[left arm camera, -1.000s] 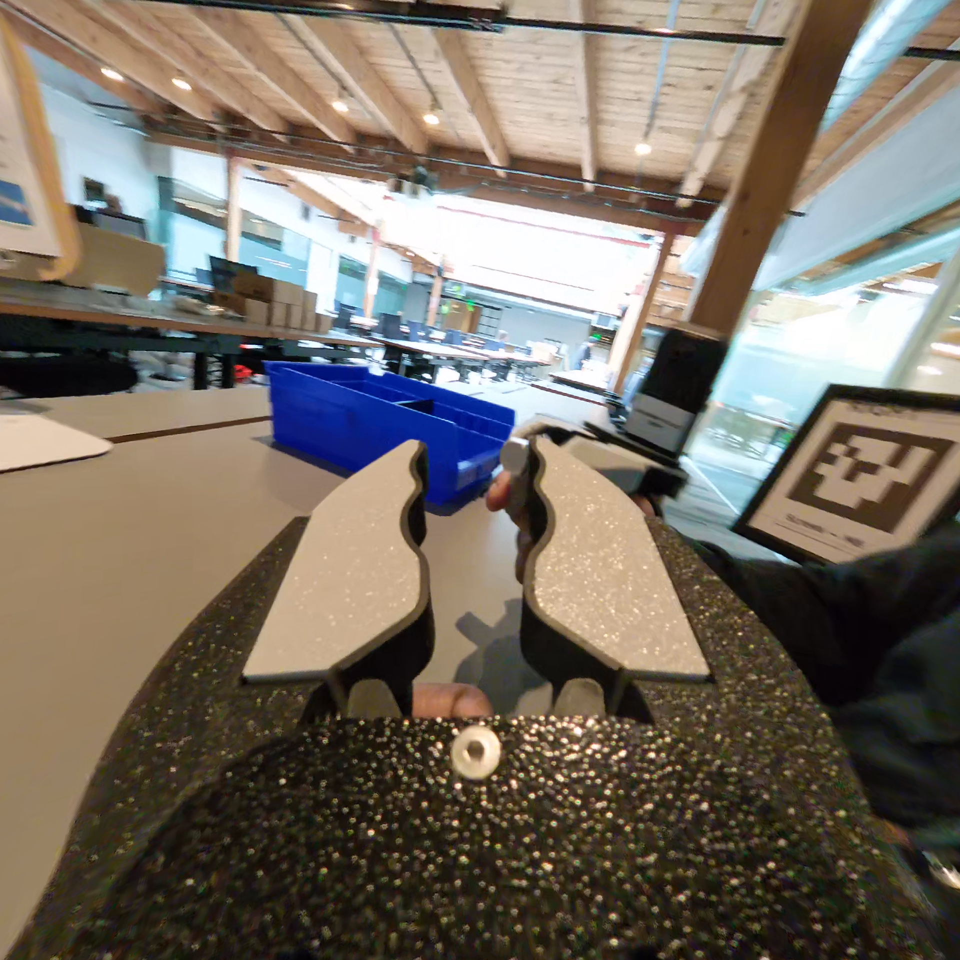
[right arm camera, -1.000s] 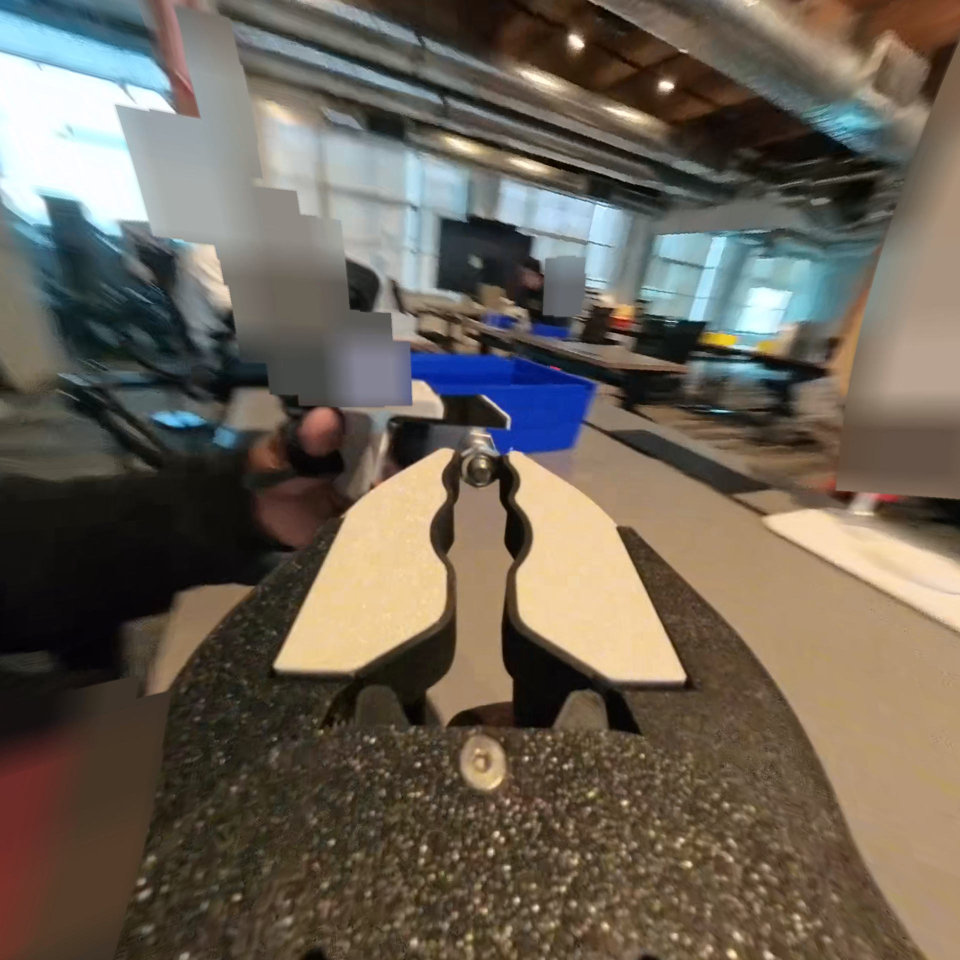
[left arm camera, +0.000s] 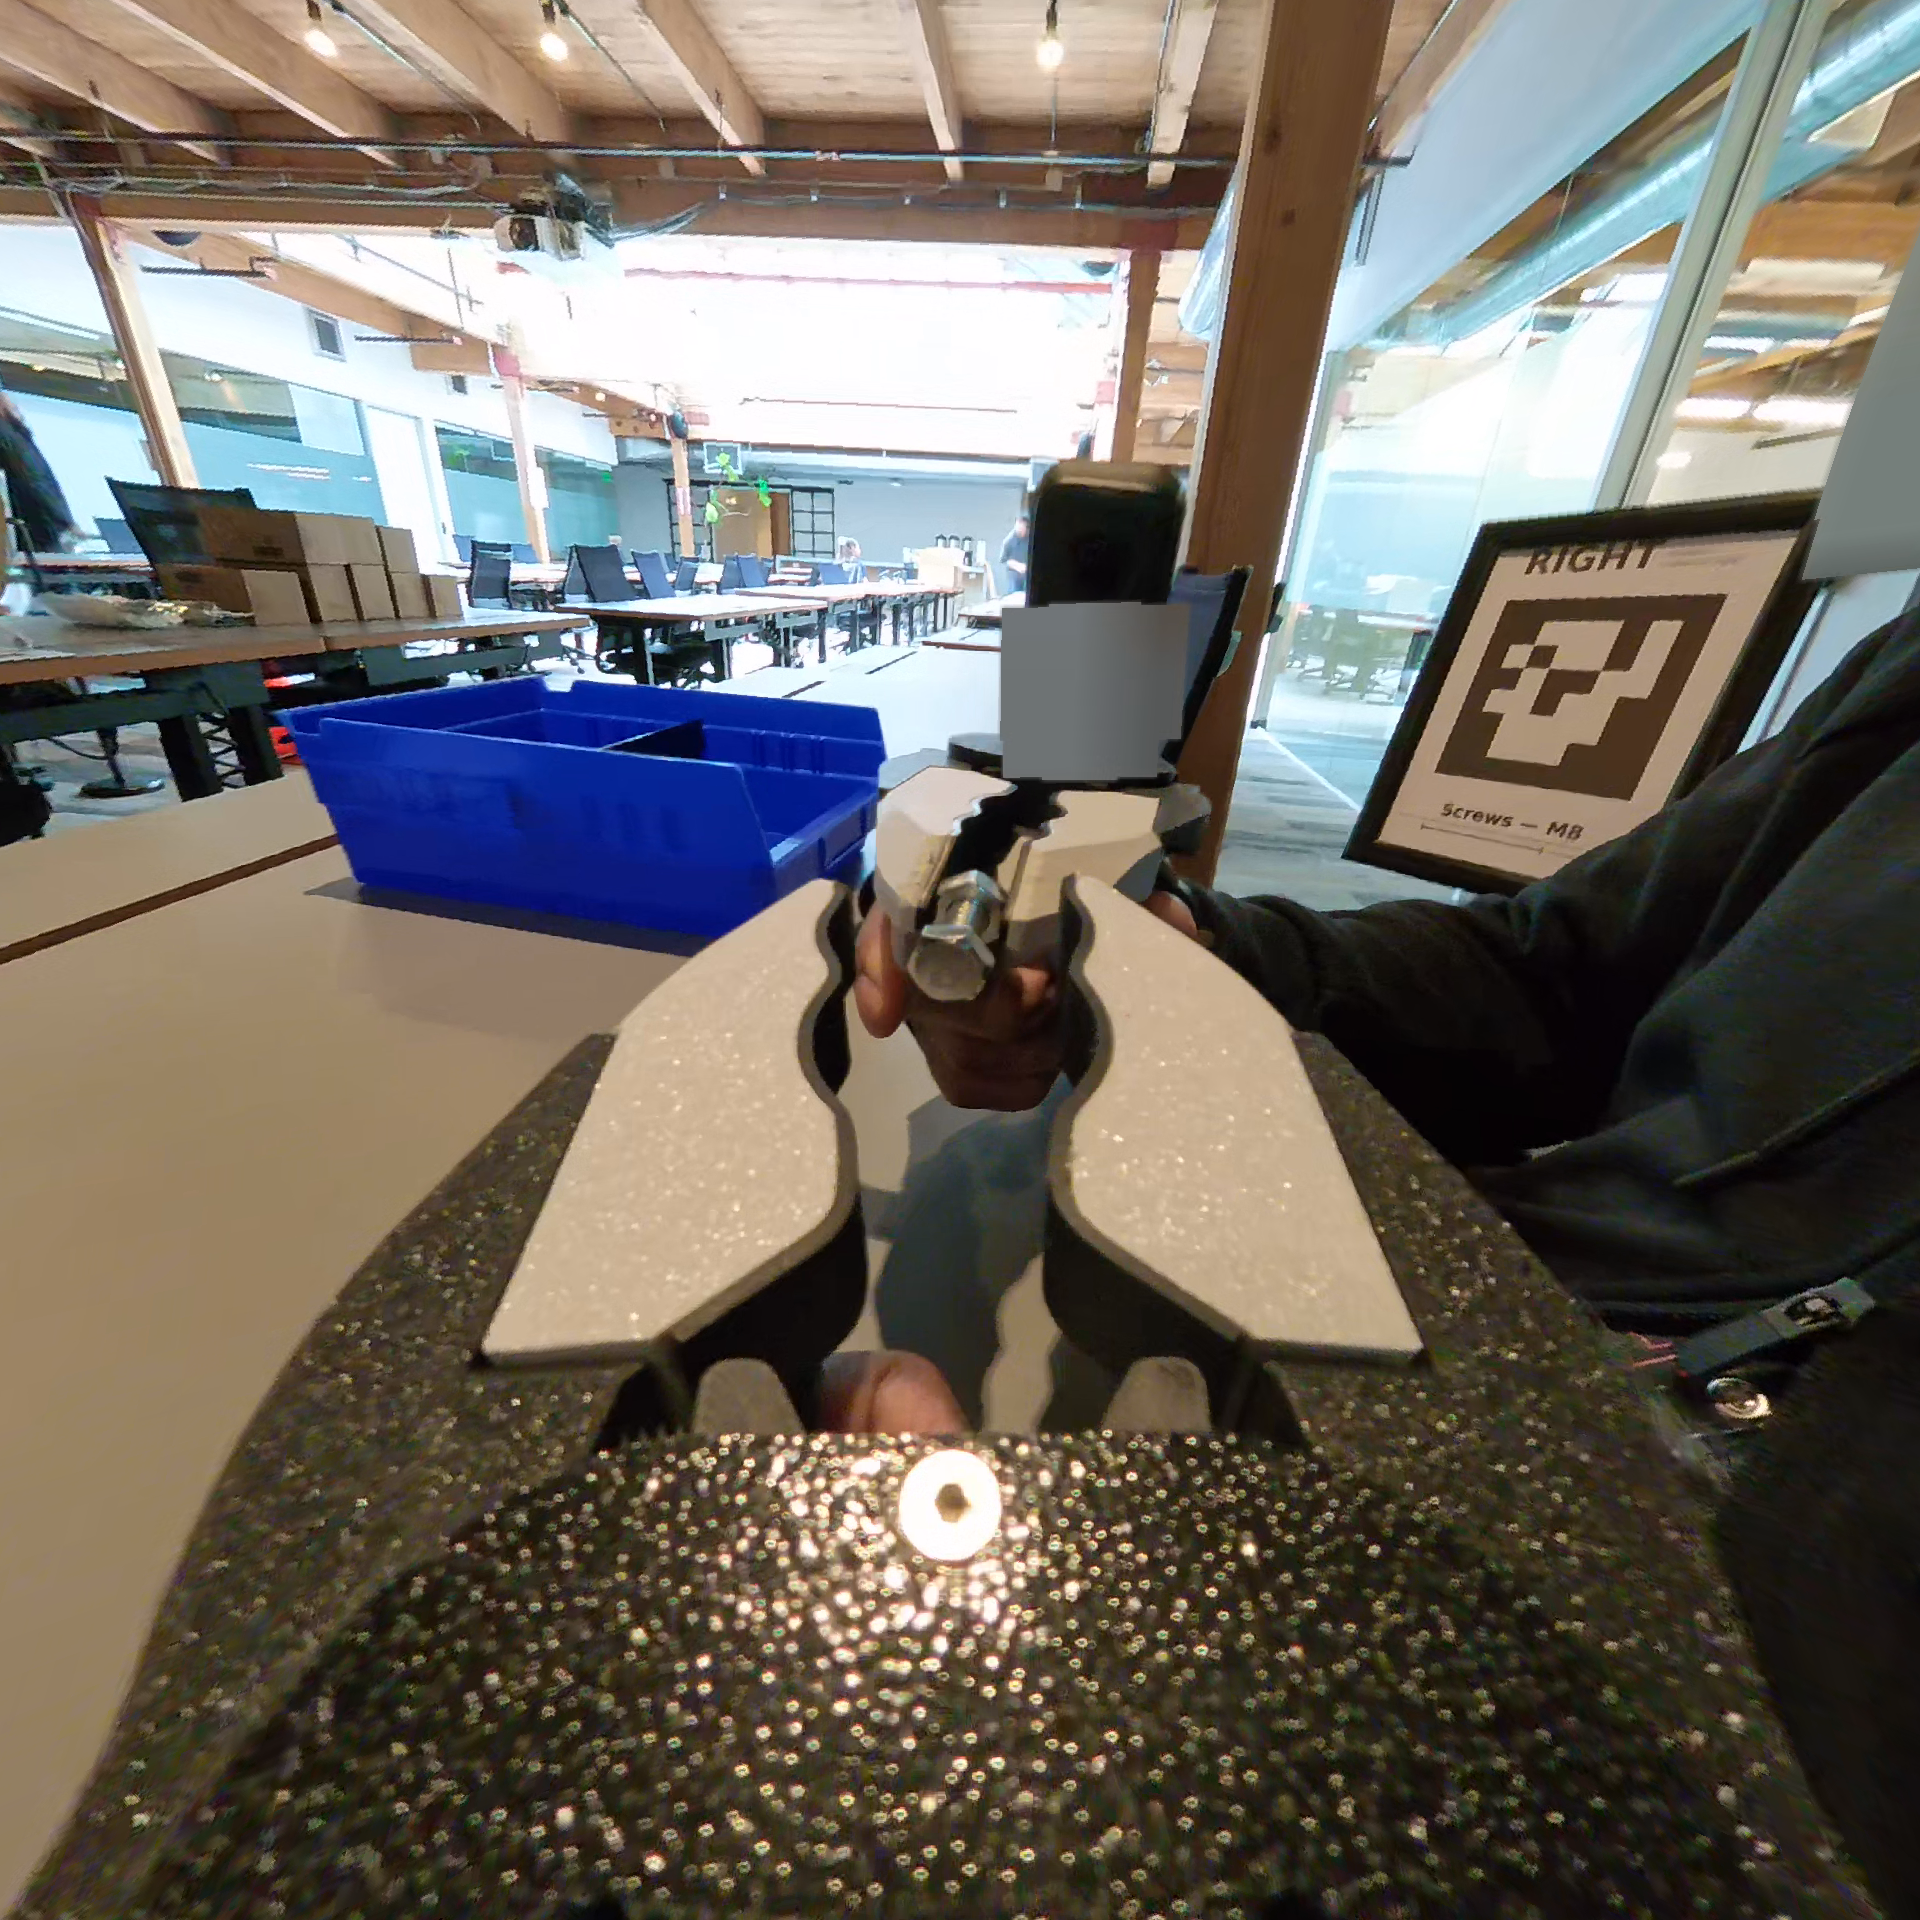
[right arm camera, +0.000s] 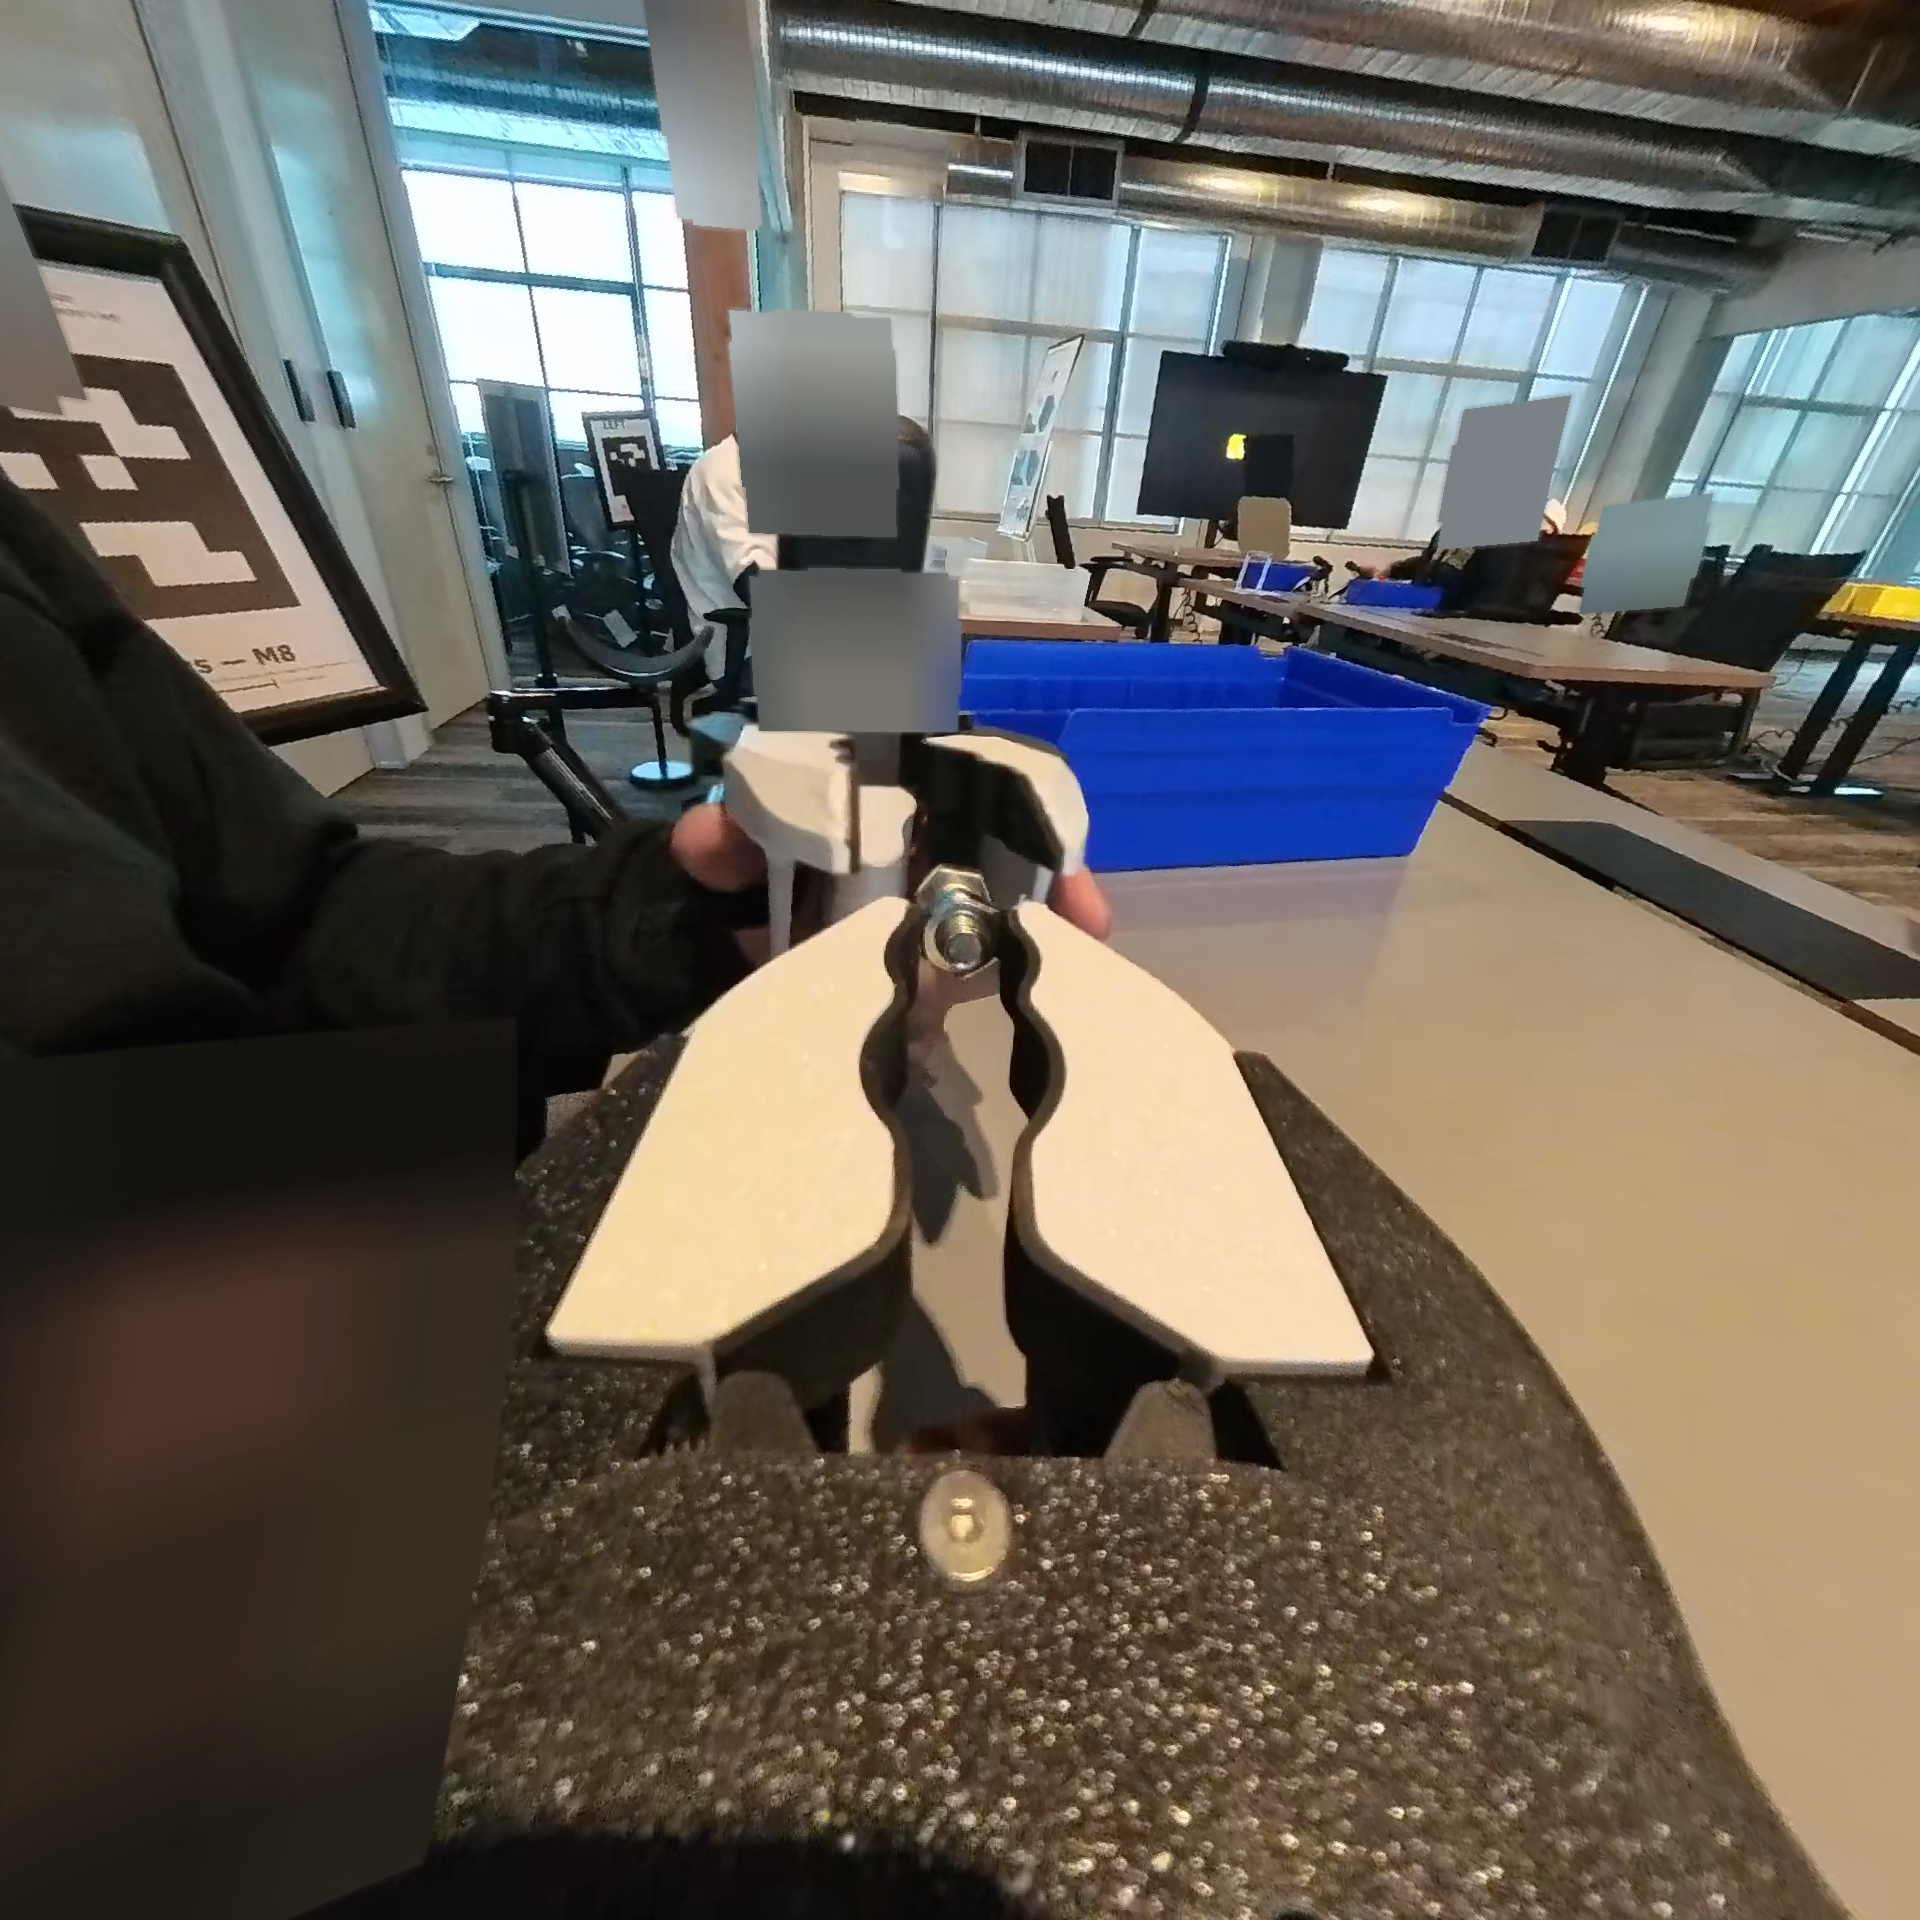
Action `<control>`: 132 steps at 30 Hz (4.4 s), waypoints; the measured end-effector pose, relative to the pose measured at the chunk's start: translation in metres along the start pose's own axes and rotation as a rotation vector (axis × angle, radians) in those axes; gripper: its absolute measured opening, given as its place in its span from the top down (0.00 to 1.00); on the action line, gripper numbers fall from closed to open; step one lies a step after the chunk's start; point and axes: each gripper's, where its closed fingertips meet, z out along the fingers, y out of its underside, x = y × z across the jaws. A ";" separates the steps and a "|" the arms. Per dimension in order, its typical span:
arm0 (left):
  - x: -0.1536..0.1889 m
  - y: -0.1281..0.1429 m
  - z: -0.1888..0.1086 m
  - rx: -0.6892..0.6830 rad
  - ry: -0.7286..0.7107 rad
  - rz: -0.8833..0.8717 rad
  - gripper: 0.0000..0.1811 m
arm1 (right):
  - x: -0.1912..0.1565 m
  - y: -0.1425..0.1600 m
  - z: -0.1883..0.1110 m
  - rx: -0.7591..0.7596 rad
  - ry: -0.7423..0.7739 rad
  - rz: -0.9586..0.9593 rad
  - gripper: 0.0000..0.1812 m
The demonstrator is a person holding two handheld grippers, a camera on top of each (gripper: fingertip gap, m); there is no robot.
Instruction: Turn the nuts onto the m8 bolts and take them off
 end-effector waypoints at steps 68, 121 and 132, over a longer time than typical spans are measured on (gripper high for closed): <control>0.006 0.019 0.001 -0.148 -0.024 0.272 0.92 | -0.006 0.012 -0.010 -0.069 -0.060 0.030 0.92; 0.015 0.028 -0.003 -0.155 0.155 -0.152 0.92 | -0.015 0.016 -0.009 -0.069 0.027 -0.487 0.92; 0.006 0.010 -0.004 -0.073 0.037 0.071 0.92 | -0.012 -0.005 -0.011 0.051 0.059 -0.360 0.82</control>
